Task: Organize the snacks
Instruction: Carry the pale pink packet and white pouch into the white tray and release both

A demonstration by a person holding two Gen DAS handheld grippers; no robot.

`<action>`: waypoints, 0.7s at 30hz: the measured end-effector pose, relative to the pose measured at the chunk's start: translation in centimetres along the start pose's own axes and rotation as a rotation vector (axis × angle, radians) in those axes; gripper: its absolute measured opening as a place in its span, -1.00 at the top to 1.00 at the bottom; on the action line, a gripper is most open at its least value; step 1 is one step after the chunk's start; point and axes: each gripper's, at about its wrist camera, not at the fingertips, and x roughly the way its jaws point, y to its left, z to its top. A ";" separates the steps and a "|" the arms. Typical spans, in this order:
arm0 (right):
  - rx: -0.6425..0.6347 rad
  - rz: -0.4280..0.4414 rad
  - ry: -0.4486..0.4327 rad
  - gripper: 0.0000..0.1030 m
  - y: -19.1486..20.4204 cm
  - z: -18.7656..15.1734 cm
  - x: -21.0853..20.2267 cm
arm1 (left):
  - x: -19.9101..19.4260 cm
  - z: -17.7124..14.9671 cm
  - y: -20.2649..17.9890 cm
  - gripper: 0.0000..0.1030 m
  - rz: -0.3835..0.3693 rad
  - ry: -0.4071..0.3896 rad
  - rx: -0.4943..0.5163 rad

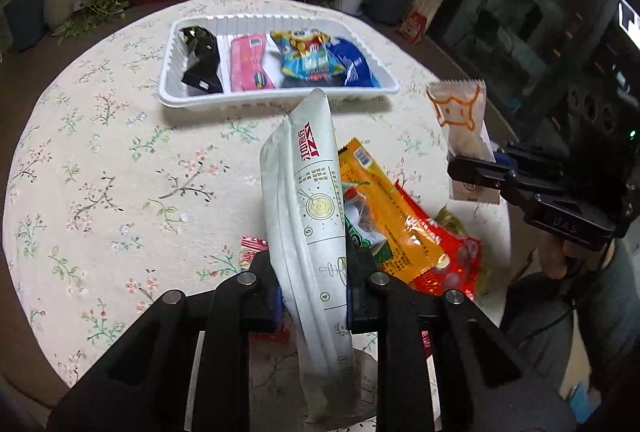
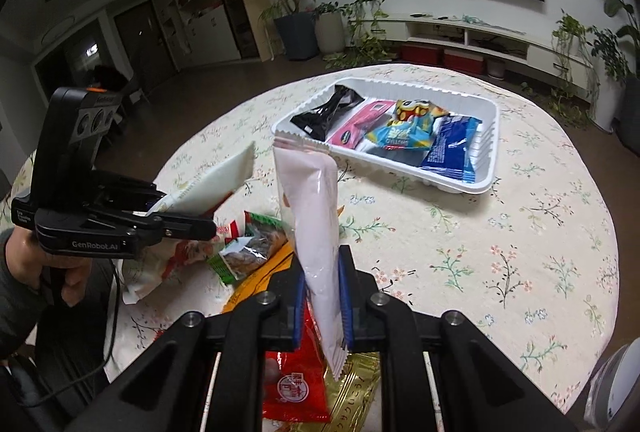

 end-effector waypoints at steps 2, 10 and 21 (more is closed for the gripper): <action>0.021 -0.005 -0.013 0.70 -0.3 0.0 -0.6 | -0.7 0.2 0.4 0.64 -0.013 -0.014 -0.014; 0.148 -0.045 -0.067 0.70 -3.3 0.8 -3.5 | -4.0 4.6 3.8 0.64 -0.021 -0.098 -0.067; 0.211 -0.089 -0.129 0.70 -6.6 11.5 -3.7 | -0.2 17.1 5.2 0.64 -0.001 -0.115 -0.051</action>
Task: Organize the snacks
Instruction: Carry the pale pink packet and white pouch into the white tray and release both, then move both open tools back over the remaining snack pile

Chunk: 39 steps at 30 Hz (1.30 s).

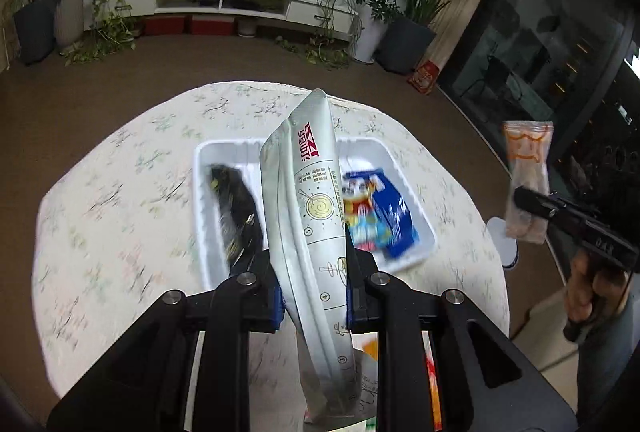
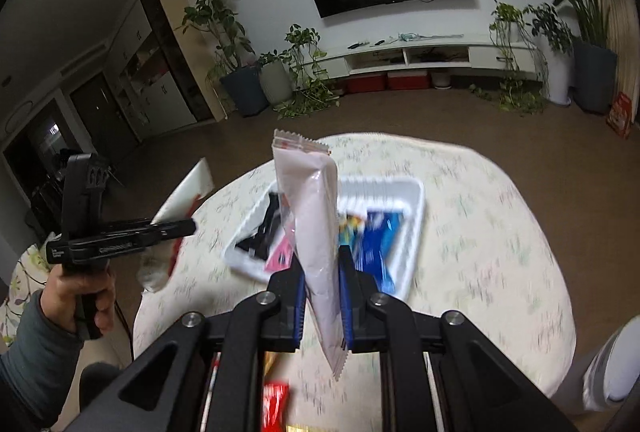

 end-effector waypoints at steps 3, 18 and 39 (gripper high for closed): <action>-0.007 -0.019 0.046 0.70 0.6 2.1 3.6 | 3.0 1.4 0.0 0.63 0.011 0.033 0.001; 0.192 -0.107 0.213 0.70 -3.6 1.3 16.1 | 14.8 0.6 1.9 0.63 0.068 0.153 -0.016; 0.184 -0.103 0.230 0.24 -4.1 0.4 17.4 | 15.6 0.5 1.4 -0.28 0.098 0.119 0.014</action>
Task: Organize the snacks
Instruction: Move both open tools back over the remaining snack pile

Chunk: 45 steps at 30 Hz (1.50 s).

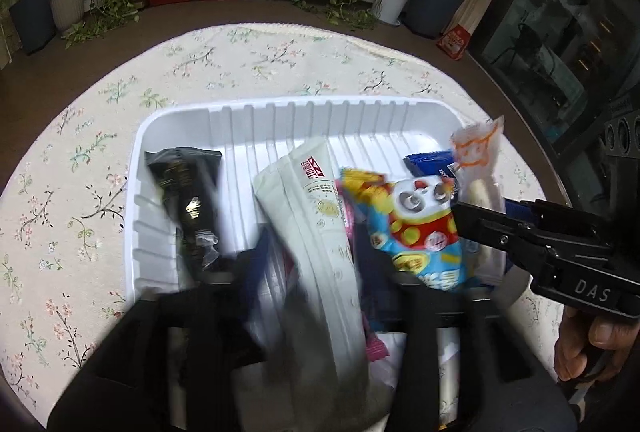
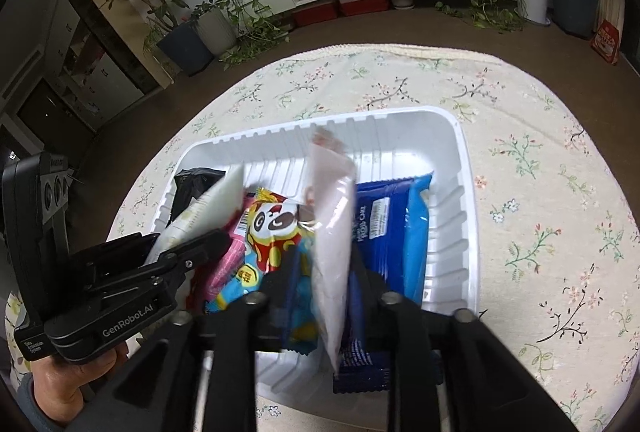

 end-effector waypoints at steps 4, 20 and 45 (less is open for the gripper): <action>-0.004 0.006 -0.037 -0.15 0.2 0.2 -1.4 | -2.3 0.1 -0.8 -0.58 -0.010 -0.046 0.014; 0.219 0.481 -0.340 -0.99 -5.0 -8.2 -19.1 | -19.5 -15.1 0.1 -0.99 0.016 -0.272 -0.087; -0.276 -0.008 -0.102 -0.61 5.6 -25.8 -17.8 | -13.7 -23.1 -3.1 -0.89 0.074 0.096 0.214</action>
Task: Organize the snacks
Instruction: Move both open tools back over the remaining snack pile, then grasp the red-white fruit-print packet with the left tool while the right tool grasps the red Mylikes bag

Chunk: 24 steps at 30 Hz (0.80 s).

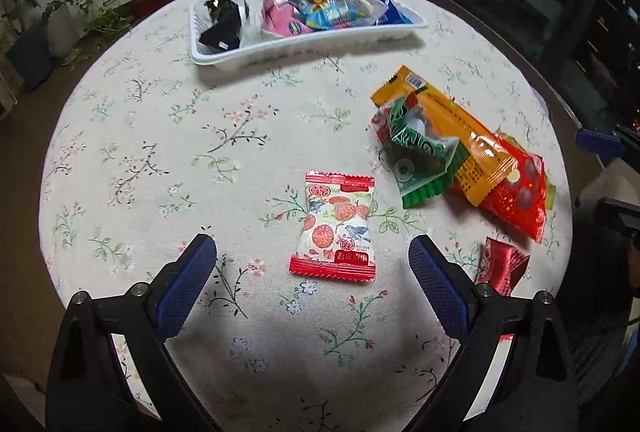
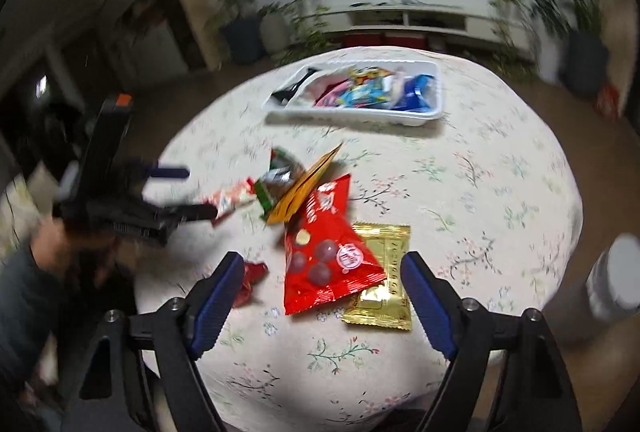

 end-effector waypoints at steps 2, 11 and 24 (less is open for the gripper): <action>-0.048 -0.008 0.010 -0.61 0.6 -0.1 0.5 | 0.6 0.1 -0.2 -0.89 0.005 0.020 0.027; -0.092 0.012 0.069 -0.61 0.8 0.8 2.6 | 3.1 1.6 0.0 -0.40 0.002 0.090 0.052; -0.101 0.018 0.118 -0.61 0.4 0.8 4.6 | 3.0 2.2 -1.2 0.24 0.009 0.104 0.069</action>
